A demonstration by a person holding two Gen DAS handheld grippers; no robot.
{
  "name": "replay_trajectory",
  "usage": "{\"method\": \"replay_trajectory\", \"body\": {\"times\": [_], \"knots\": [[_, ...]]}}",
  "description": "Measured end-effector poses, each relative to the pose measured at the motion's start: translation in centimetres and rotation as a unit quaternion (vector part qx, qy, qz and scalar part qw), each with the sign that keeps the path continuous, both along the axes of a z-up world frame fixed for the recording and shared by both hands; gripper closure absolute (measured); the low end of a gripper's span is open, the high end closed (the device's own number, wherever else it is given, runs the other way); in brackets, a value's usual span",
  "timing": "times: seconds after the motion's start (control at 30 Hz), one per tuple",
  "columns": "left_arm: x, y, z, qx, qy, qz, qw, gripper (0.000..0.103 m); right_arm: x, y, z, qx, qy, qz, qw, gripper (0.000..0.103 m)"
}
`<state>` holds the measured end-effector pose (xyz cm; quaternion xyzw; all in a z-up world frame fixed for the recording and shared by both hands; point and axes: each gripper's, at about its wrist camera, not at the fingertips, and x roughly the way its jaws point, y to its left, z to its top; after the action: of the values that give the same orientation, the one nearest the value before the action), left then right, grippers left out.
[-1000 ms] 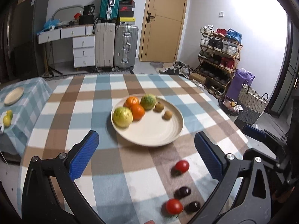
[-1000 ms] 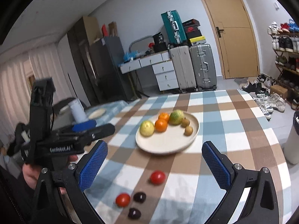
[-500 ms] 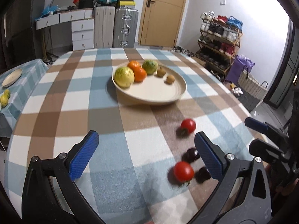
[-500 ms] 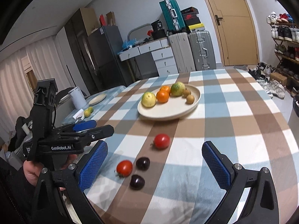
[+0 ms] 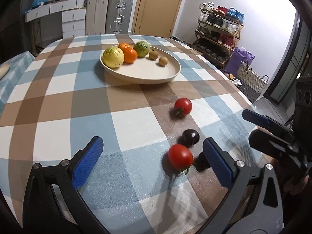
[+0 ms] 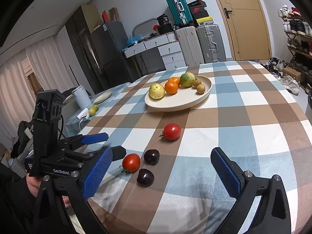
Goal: Organize fruits
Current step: 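Grasp the large red tomato with the left tool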
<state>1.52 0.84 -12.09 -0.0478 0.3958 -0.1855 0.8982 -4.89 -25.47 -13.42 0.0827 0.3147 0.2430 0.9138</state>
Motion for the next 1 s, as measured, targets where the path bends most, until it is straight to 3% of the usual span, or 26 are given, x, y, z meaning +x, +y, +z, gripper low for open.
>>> {"method": "replay_trajectory", "body": {"times": [0.17, 0.27, 0.37, 0.6, 0.73, 1.0], "knots": [[-0.2, -0.2, -0.1, -0.005, 0.002, -0.01, 0.9999, 0.003, 0.0, -0.1, 0.0, 0.004, 0.003, -0.001, 1.0, 0.0], [-0.1, -0.2, -0.1, -0.011, 0.005, -0.017, 0.9998, 0.015, 0.1, -0.2, -0.1, 0.01, 0.005, 0.0, 1.0, 0.0], [-0.2, -0.5, -0.3, -0.014, 0.01, -0.031, 0.9994, 0.029, 0.2, -0.2, -0.1, 0.011, 0.006, -0.001, 1.0, 0.0], [-0.3, -1.6, -1.1, -0.021, 0.029, -0.085, 0.9958, 0.074, 0.2, -0.5, -0.3, 0.015, 0.011, -0.002, 1.0, 0.0], [-0.4, -2.0, -1.5, -0.025, 0.033, -0.102, 0.9939, 0.077, 0.2, -0.6, -0.4, 0.019, 0.013, -0.002, 1.0, 0.0], [-0.6, -0.7, -0.9, -0.051, 0.028, -0.085, 0.9947, 0.077, 0.1, -0.2, -0.5, 0.012, 0.018, 0.003, 1.0, 0.0]]}}
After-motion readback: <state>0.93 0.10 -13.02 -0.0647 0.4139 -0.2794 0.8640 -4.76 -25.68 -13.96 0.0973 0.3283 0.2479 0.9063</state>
